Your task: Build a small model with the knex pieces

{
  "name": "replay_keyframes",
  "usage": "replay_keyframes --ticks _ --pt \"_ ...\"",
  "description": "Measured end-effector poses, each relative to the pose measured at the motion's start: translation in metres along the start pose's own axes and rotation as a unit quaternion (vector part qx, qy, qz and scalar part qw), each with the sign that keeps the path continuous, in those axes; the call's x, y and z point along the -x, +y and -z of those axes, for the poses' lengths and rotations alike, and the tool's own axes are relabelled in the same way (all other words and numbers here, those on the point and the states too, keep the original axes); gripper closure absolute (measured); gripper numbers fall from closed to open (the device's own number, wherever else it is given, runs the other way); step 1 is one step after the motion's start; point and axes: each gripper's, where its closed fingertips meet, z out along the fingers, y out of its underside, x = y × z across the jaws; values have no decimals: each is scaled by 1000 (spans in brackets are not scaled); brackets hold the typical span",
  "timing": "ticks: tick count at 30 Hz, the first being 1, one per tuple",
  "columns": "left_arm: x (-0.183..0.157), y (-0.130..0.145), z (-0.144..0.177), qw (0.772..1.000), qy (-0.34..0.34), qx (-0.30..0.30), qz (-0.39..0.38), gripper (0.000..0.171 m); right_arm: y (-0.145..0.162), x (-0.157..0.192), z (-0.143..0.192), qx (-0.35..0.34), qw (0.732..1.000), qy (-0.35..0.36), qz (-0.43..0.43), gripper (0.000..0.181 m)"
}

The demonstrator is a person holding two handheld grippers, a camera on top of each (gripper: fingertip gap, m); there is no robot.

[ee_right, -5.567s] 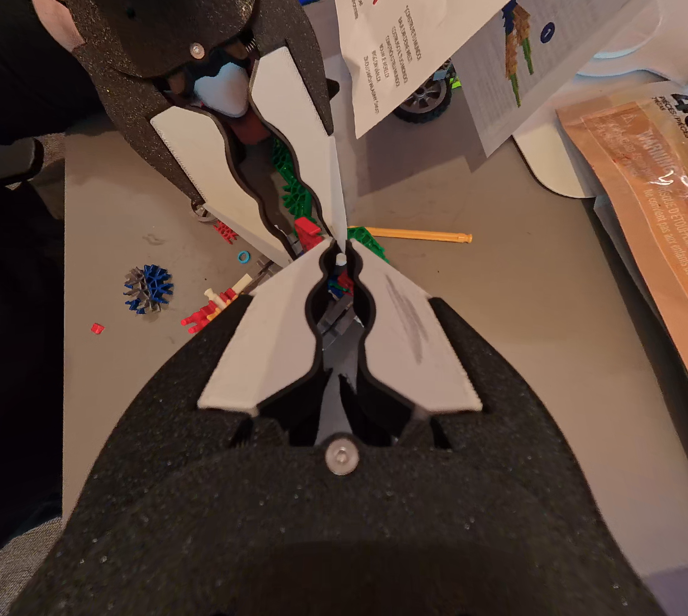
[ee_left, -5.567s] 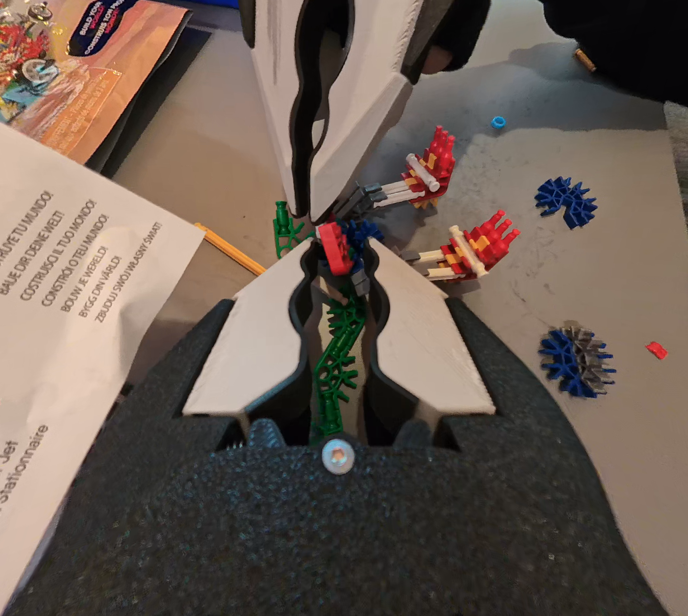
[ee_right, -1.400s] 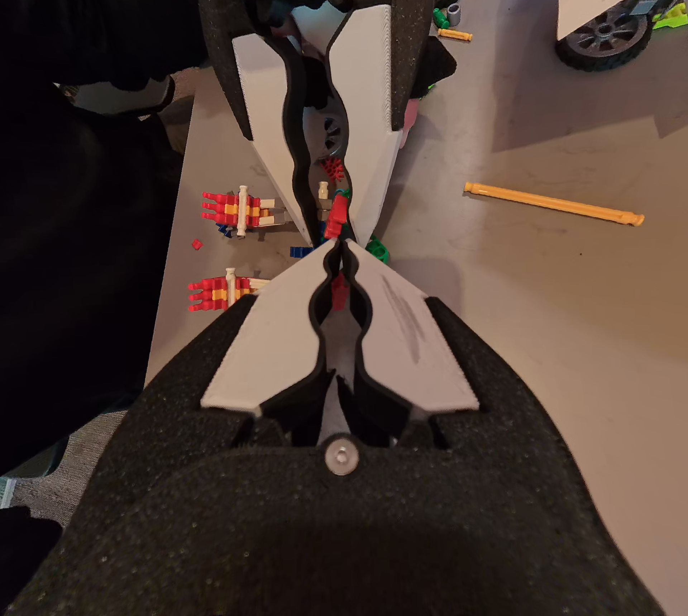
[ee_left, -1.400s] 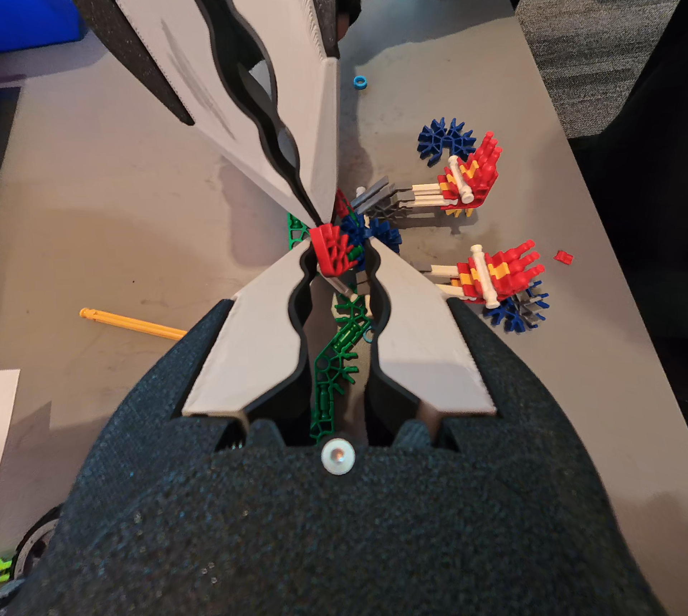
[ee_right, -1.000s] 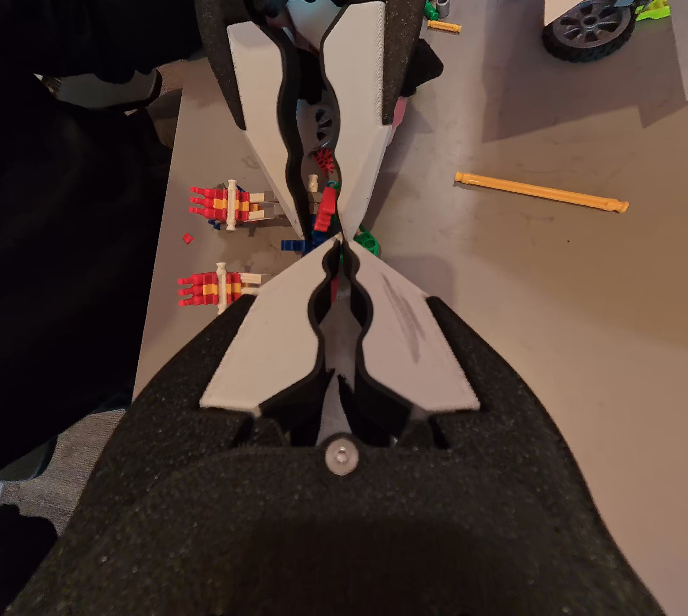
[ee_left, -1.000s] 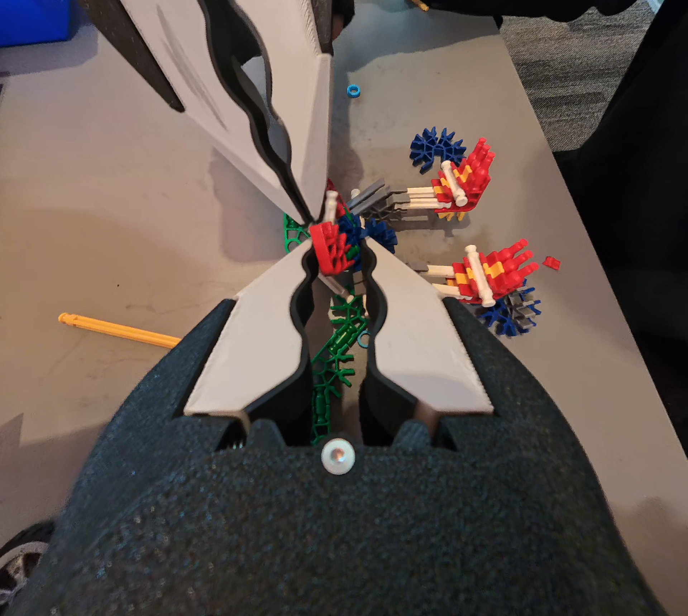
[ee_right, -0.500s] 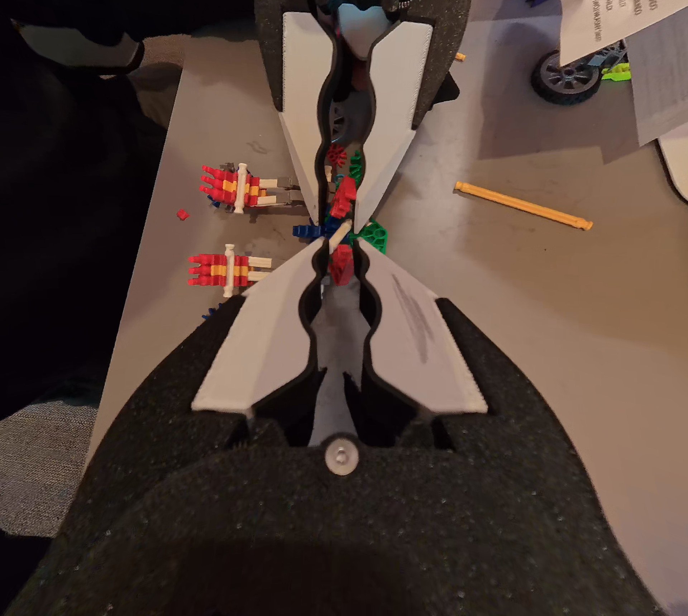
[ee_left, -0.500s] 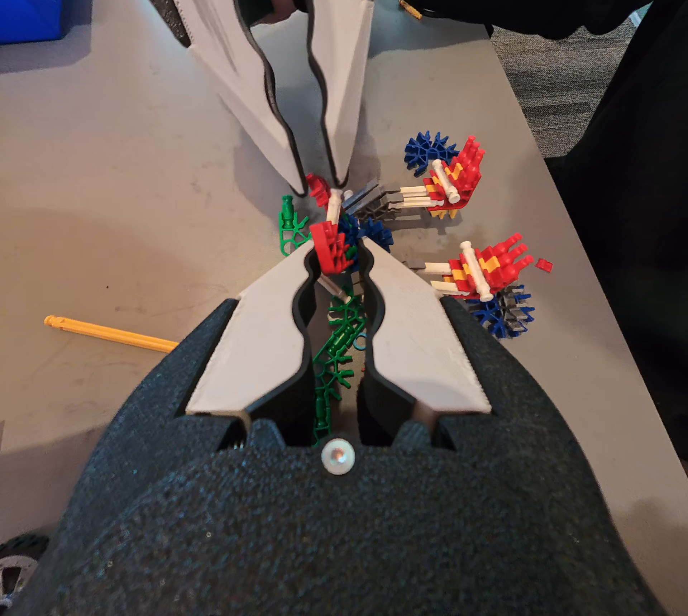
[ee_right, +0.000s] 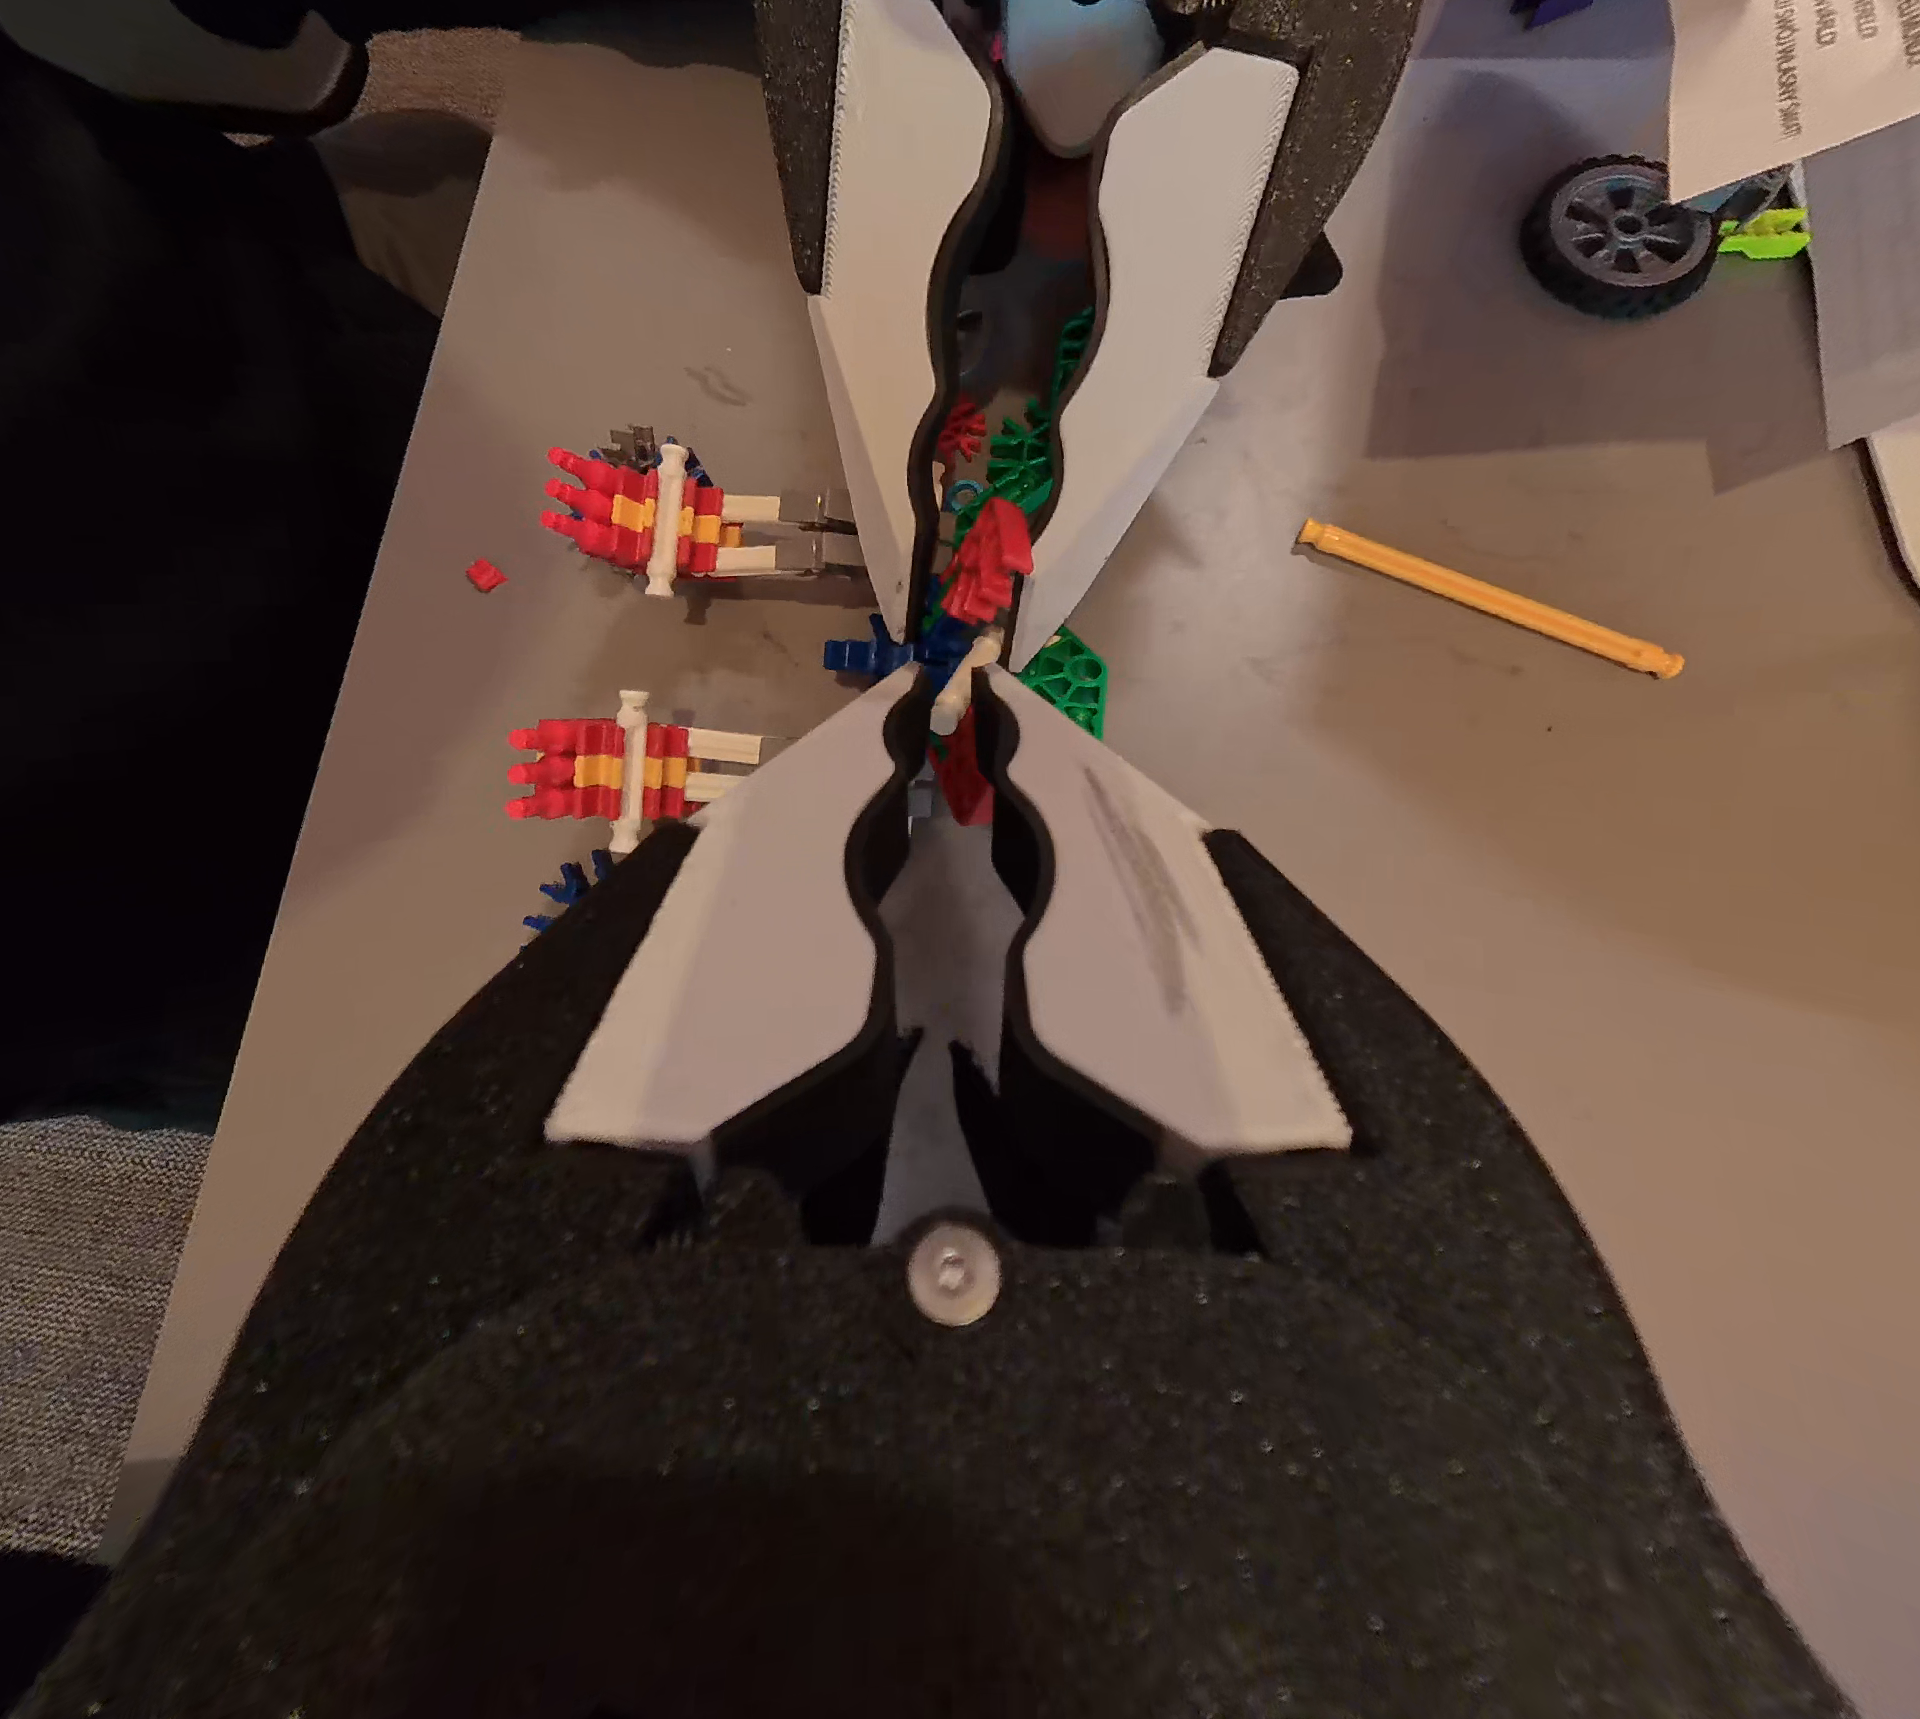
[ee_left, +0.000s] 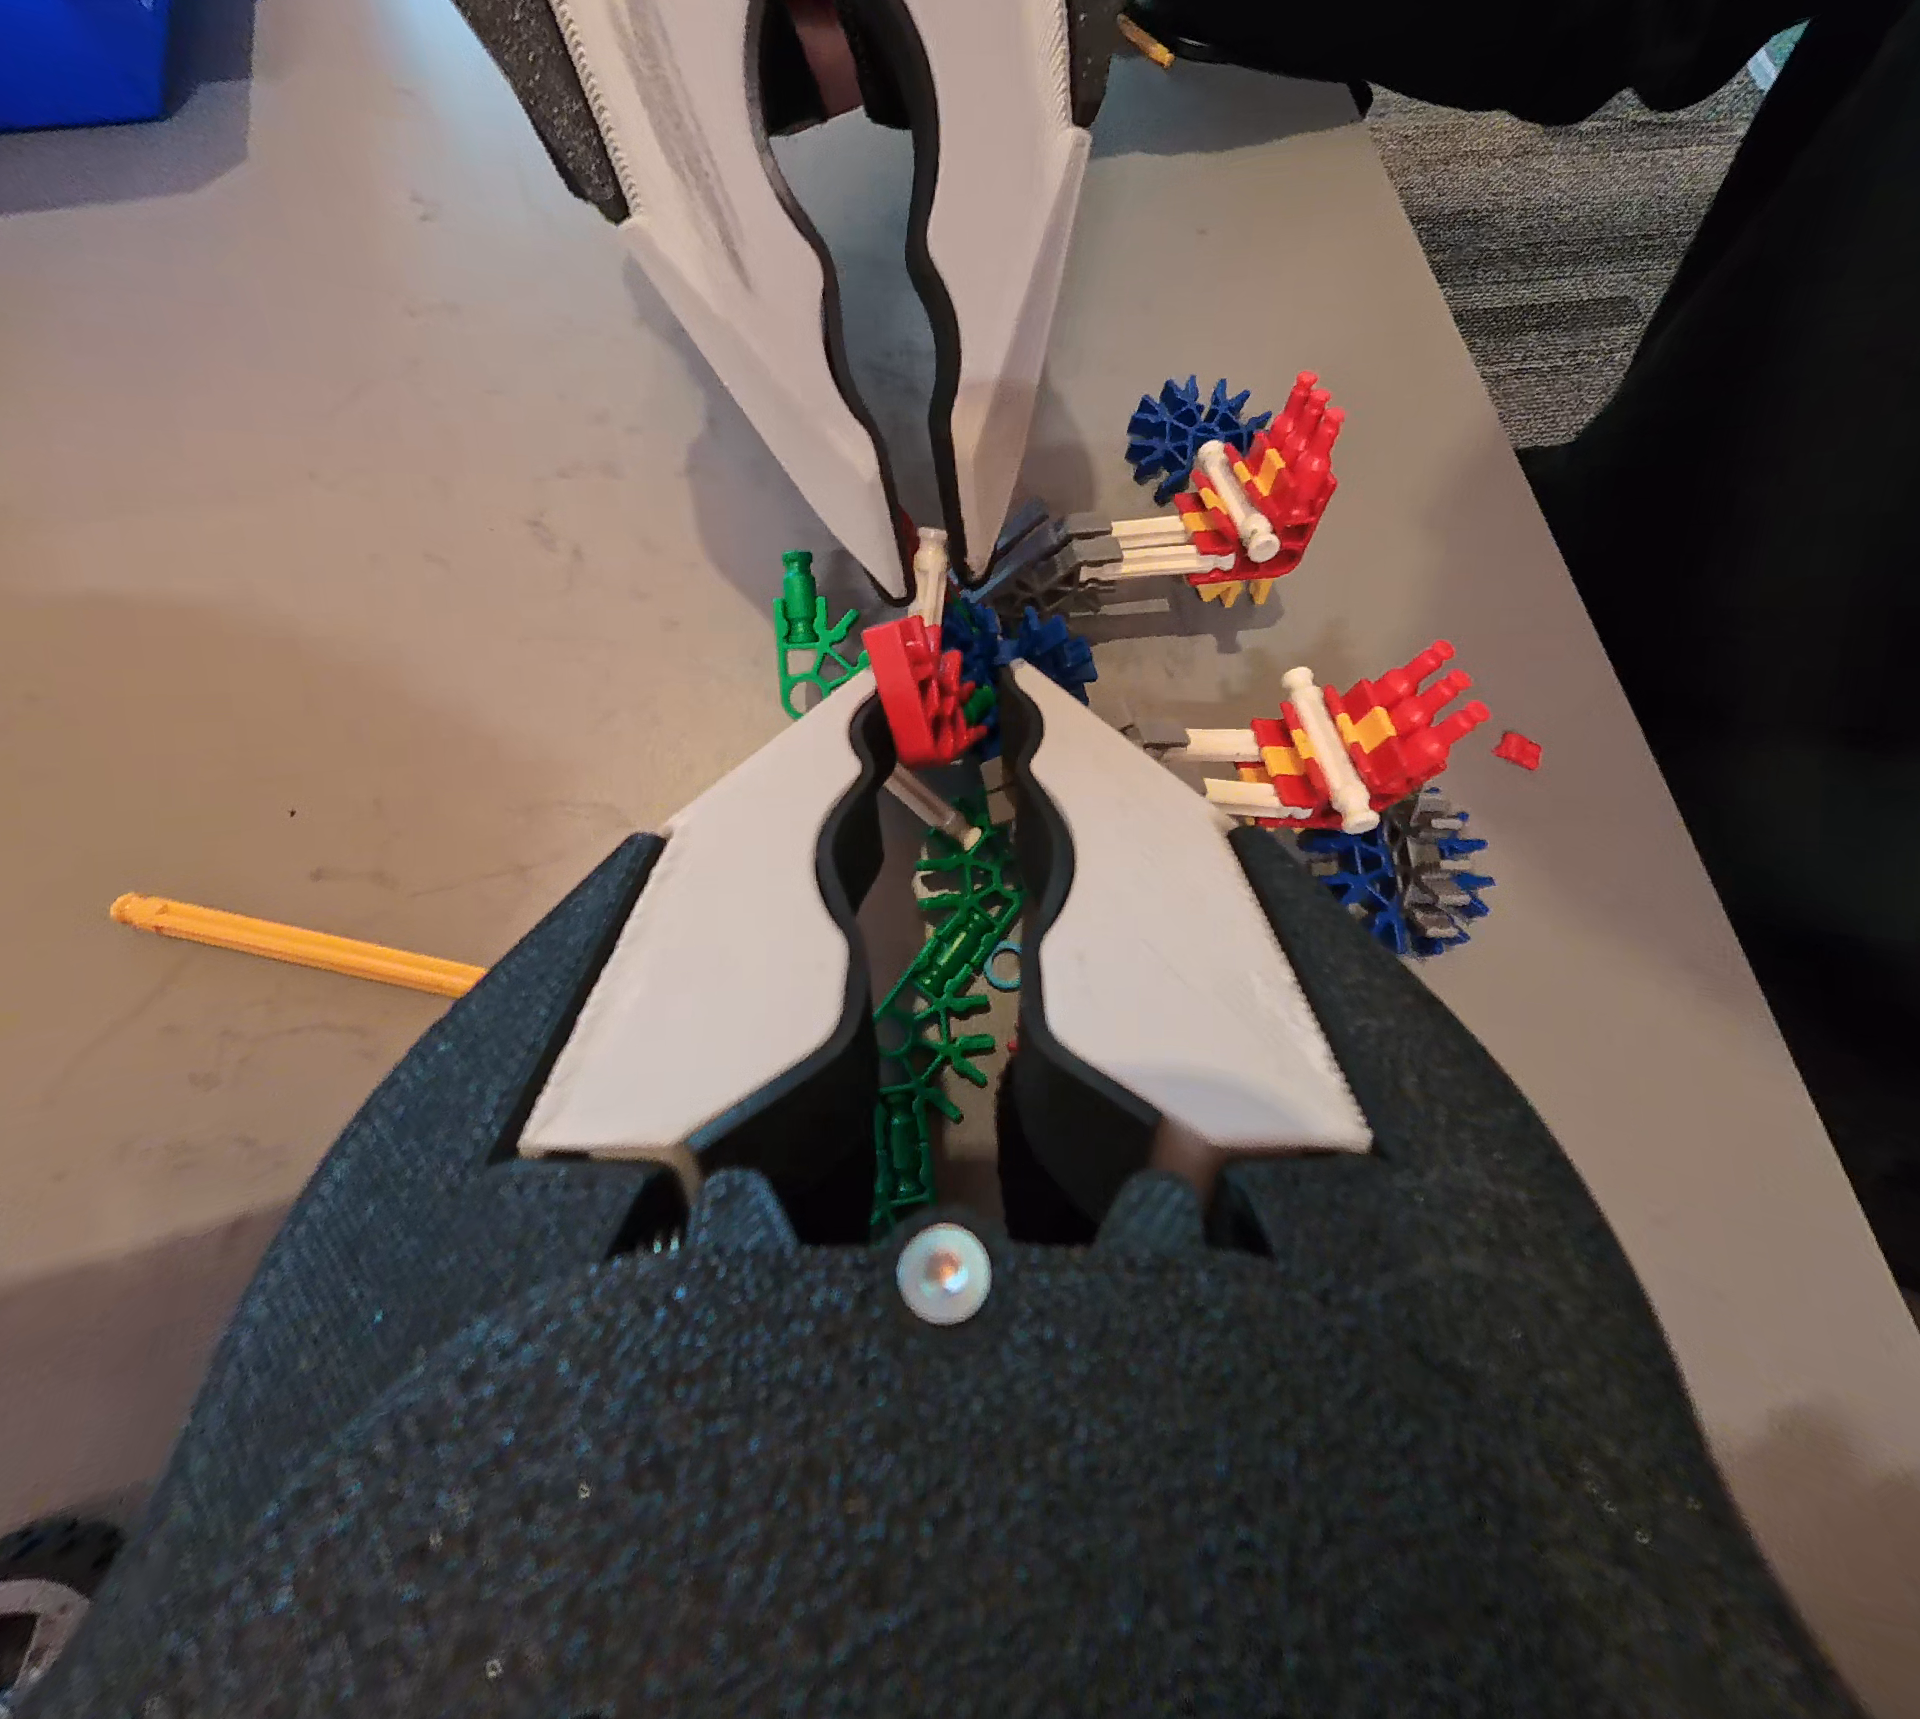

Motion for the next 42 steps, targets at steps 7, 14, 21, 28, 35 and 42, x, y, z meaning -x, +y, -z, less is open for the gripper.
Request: replay_keyframes --ticks 7,14,21,28,35,42 --pt "5 0 1 1000 -26 5 -11 145 -1 -1 2 17 1000 -3 3 175" --pt "6 -1 2 999 -48 18 -13 142 1 1 3 68 997 -25 14 175" --pt "8 2 6 998 -62 26 -18 142 -4 -1 3 99 993 24 54 176" --pt "8 2 7 997 -68 28 -24 141 -10 -4 5 102 992 35 65 181" --pt "9 2 7 997 -69 27 -26 143 -5 -6 6 128 989 30 69 181" --pt "7 2 6 998 -59 21 -21 147 1 1 6 112 991 39 63 167"
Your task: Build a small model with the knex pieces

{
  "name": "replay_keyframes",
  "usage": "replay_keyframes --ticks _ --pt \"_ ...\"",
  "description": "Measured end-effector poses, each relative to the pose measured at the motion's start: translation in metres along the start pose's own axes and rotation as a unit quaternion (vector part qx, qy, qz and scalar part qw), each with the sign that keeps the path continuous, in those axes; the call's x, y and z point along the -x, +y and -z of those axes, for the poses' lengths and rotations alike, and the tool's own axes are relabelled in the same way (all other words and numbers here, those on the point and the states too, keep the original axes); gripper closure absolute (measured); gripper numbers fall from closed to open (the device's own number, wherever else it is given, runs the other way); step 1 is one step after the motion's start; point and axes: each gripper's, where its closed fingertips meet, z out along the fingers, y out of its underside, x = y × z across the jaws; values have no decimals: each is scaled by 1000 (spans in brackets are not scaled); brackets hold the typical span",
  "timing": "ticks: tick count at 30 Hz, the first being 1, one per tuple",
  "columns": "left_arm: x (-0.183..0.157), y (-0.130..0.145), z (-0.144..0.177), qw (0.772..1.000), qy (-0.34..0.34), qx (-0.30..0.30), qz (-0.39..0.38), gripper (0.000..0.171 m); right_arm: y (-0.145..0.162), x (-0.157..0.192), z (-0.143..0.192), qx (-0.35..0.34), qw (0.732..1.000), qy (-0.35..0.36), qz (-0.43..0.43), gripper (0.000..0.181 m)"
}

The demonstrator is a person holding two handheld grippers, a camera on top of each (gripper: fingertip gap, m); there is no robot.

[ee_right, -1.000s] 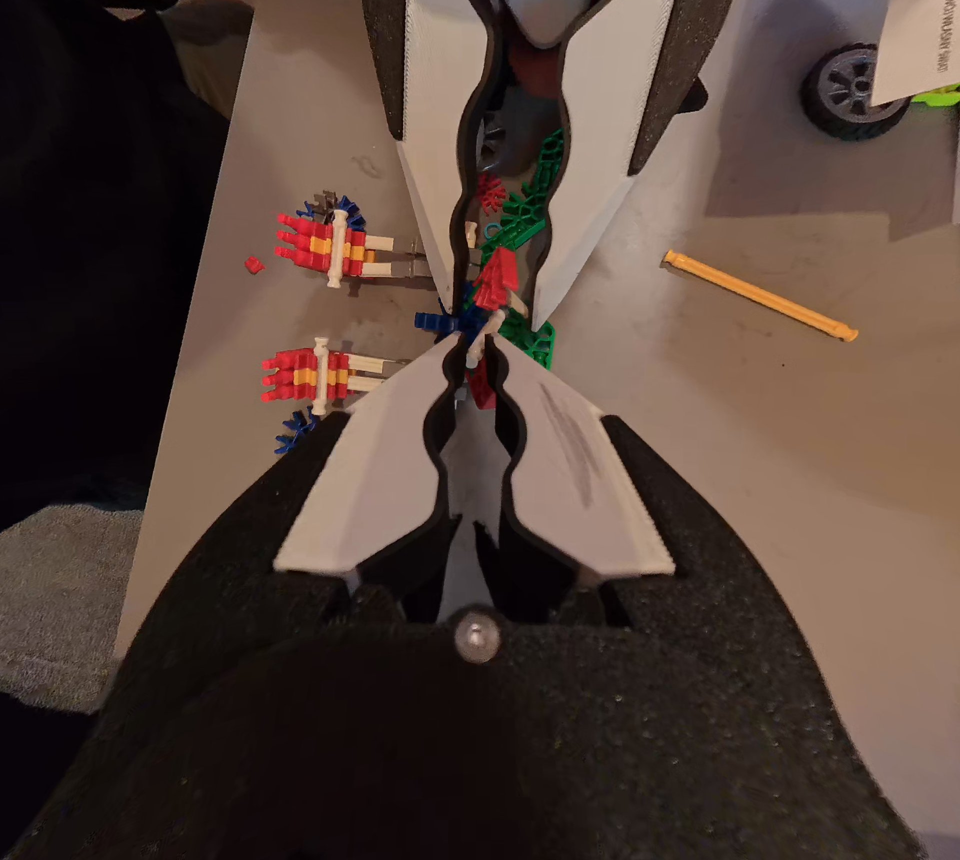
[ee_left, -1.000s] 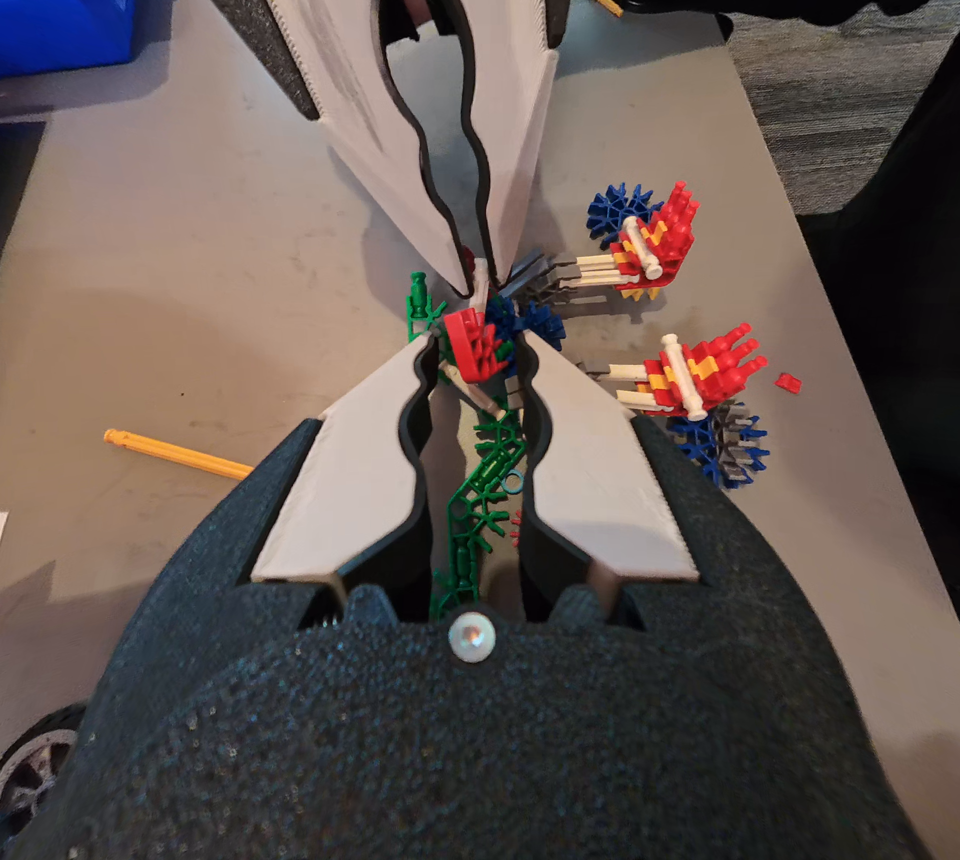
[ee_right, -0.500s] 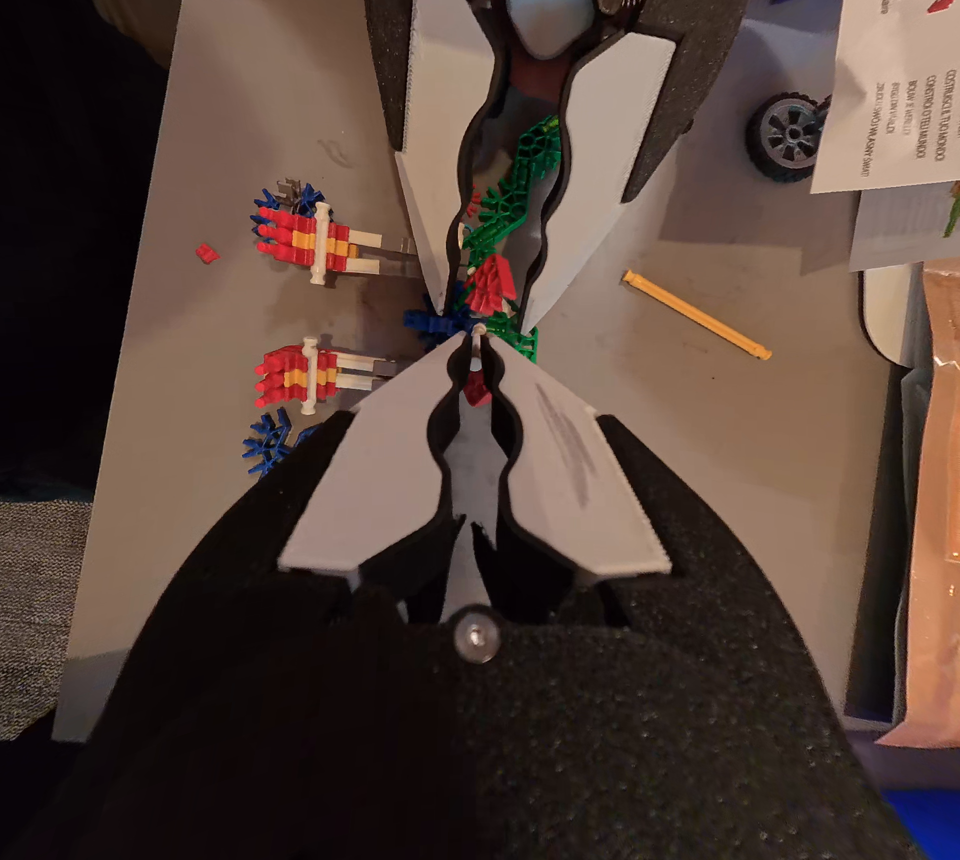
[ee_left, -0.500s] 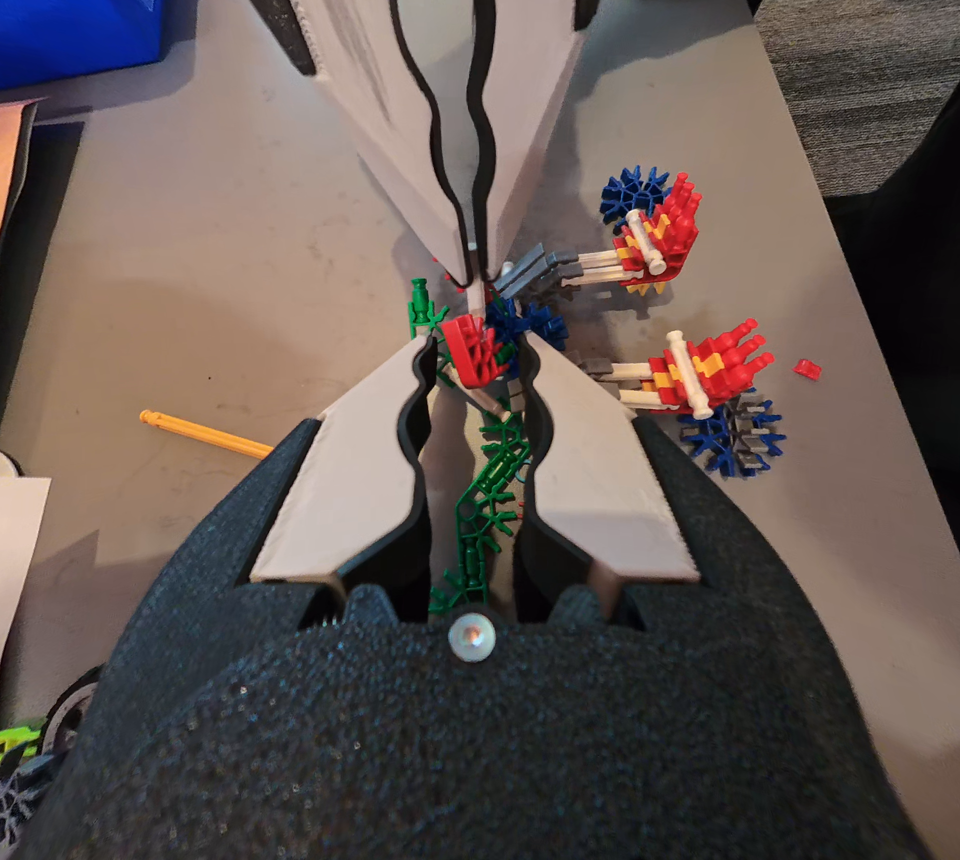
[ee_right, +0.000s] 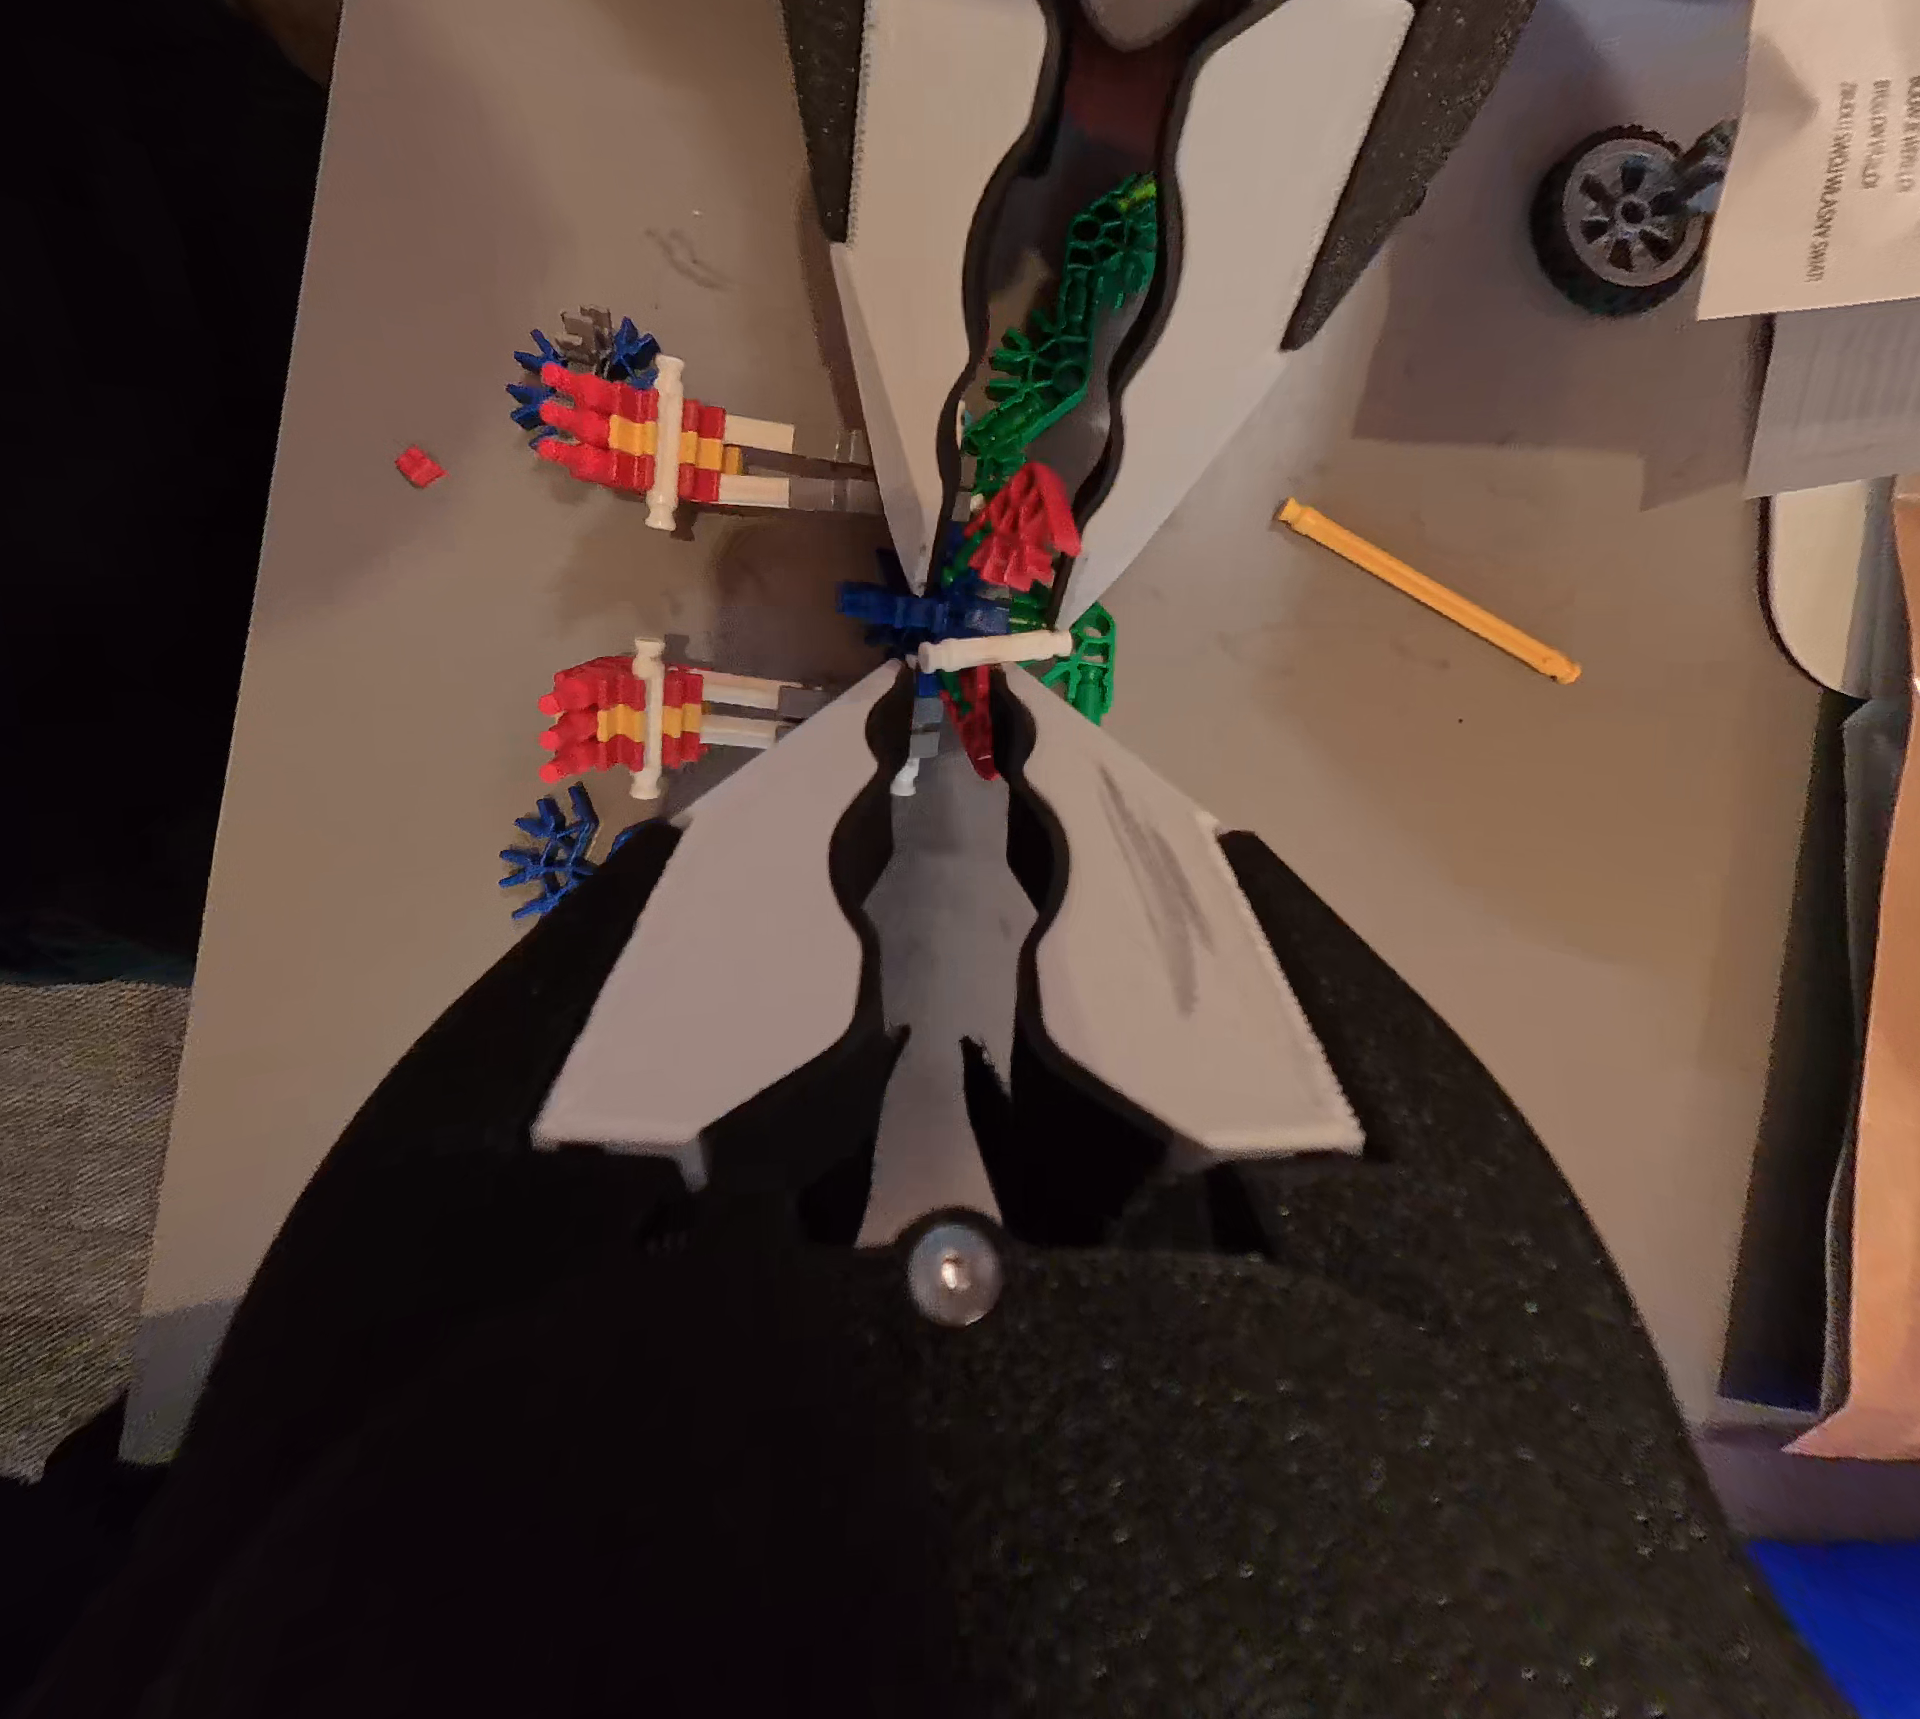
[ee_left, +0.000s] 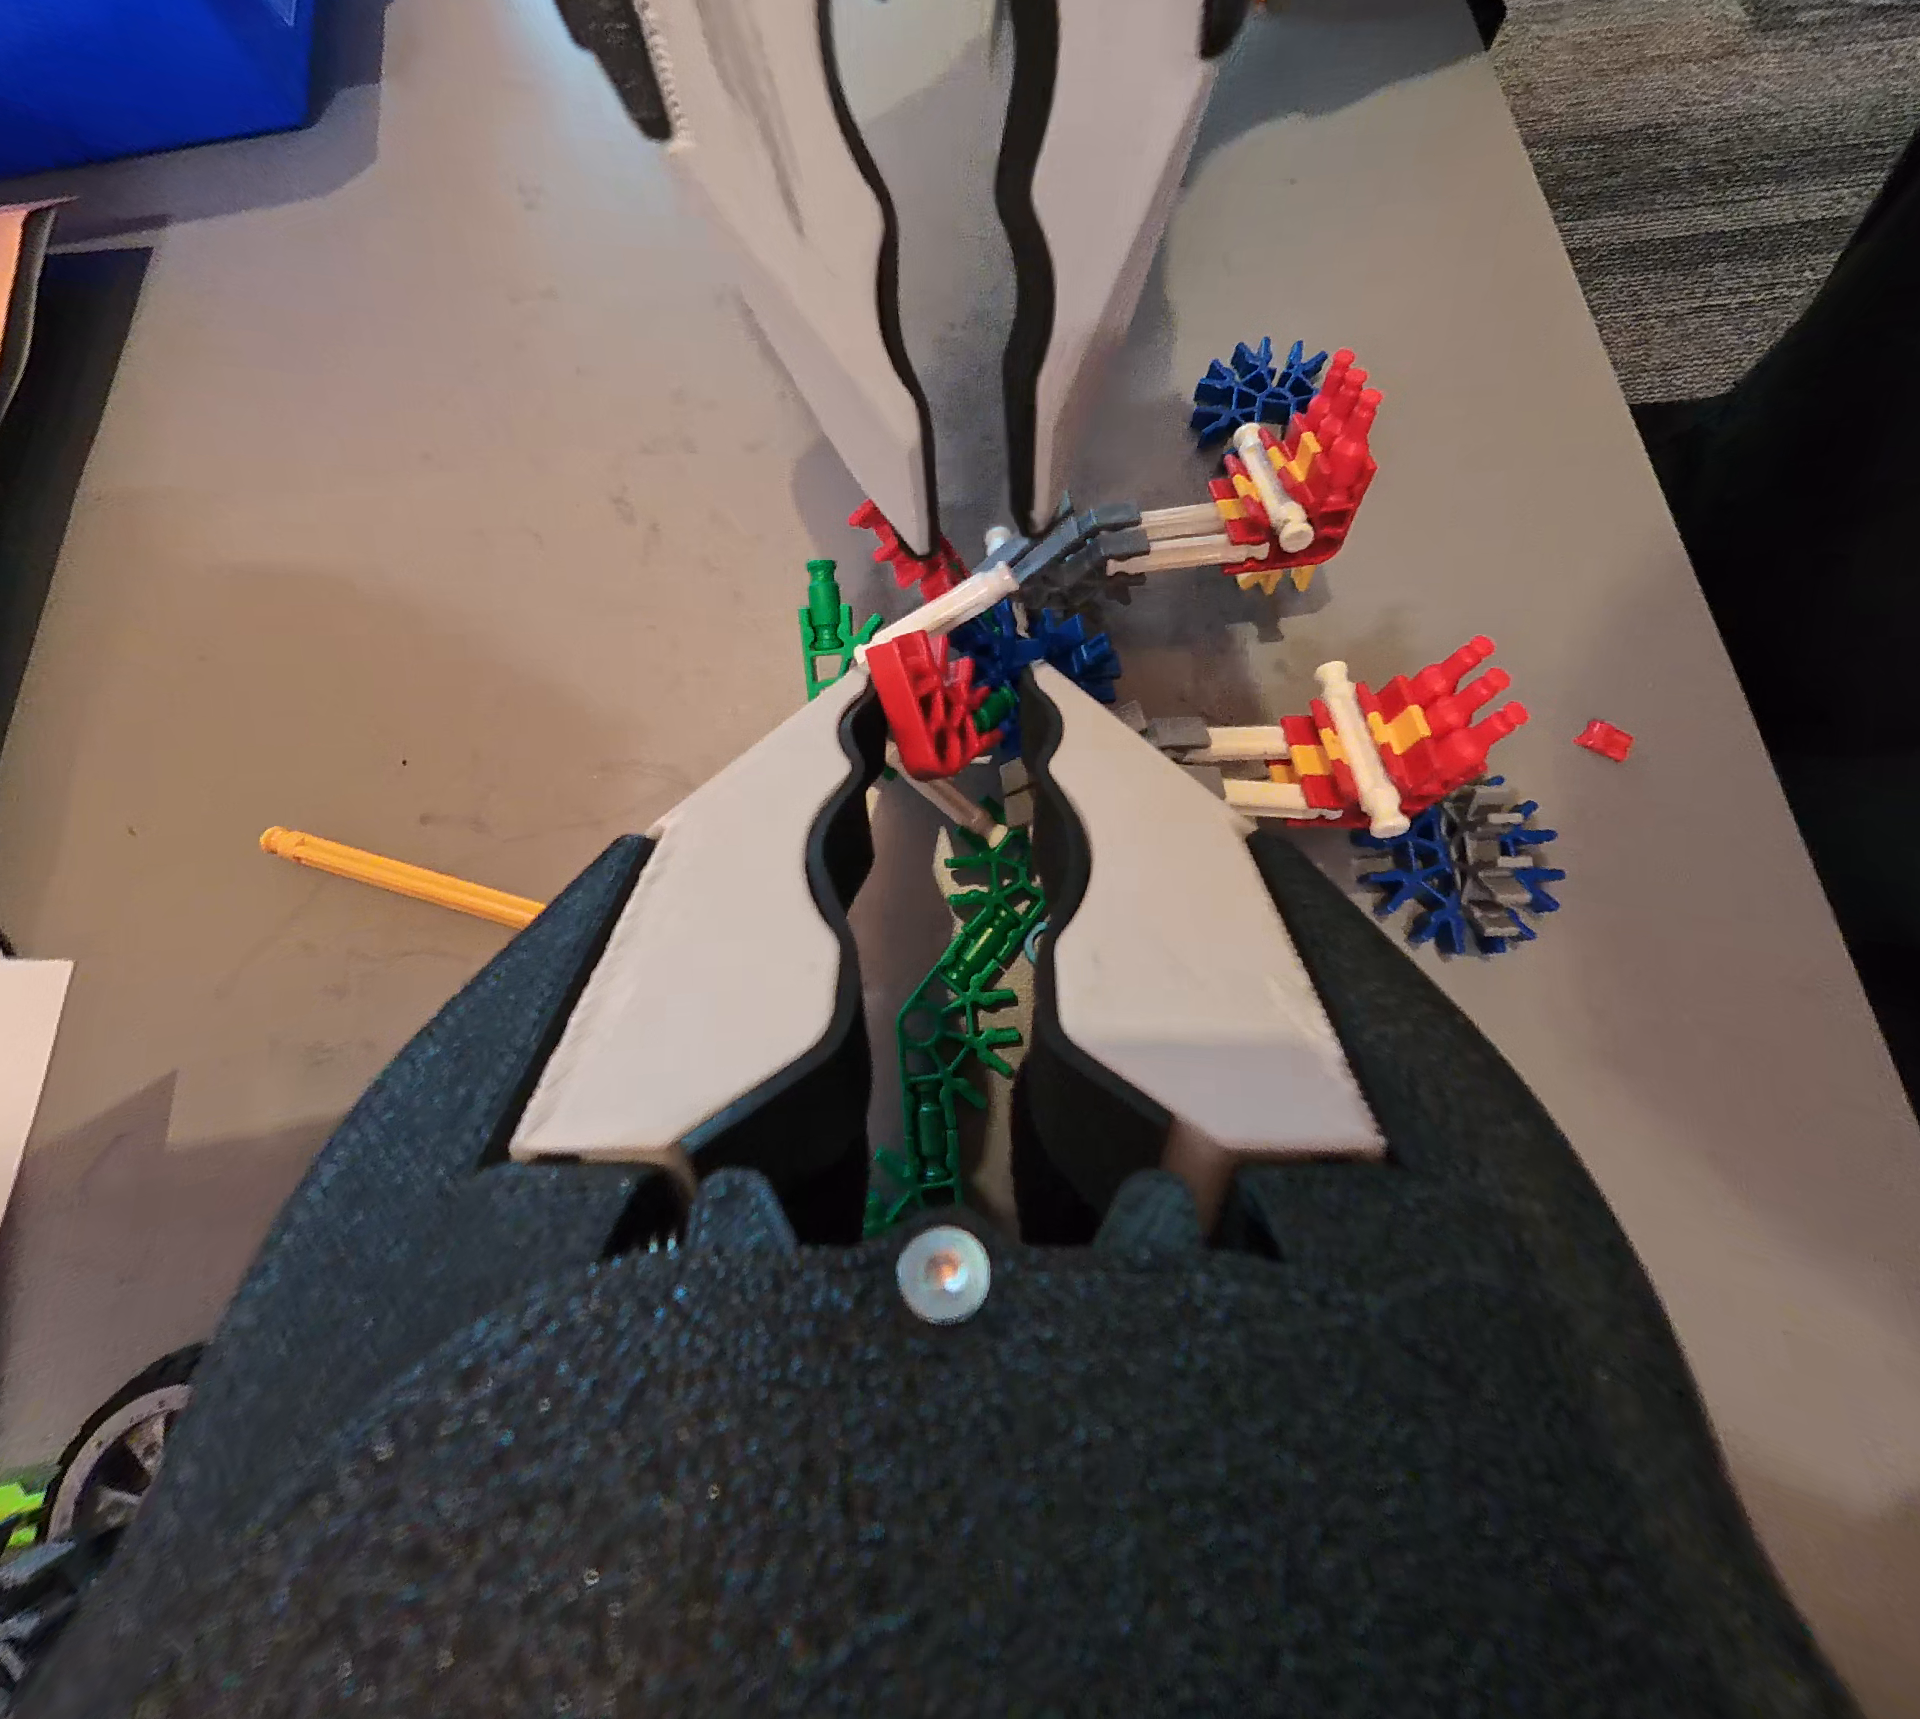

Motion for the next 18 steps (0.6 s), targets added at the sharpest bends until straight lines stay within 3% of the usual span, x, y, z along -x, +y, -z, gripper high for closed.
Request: replay_keyframes --ticks 18 --pt "0 0 -1 1000 10 -6 11 148 -1 -6 -9 -14 977 179 115 164"
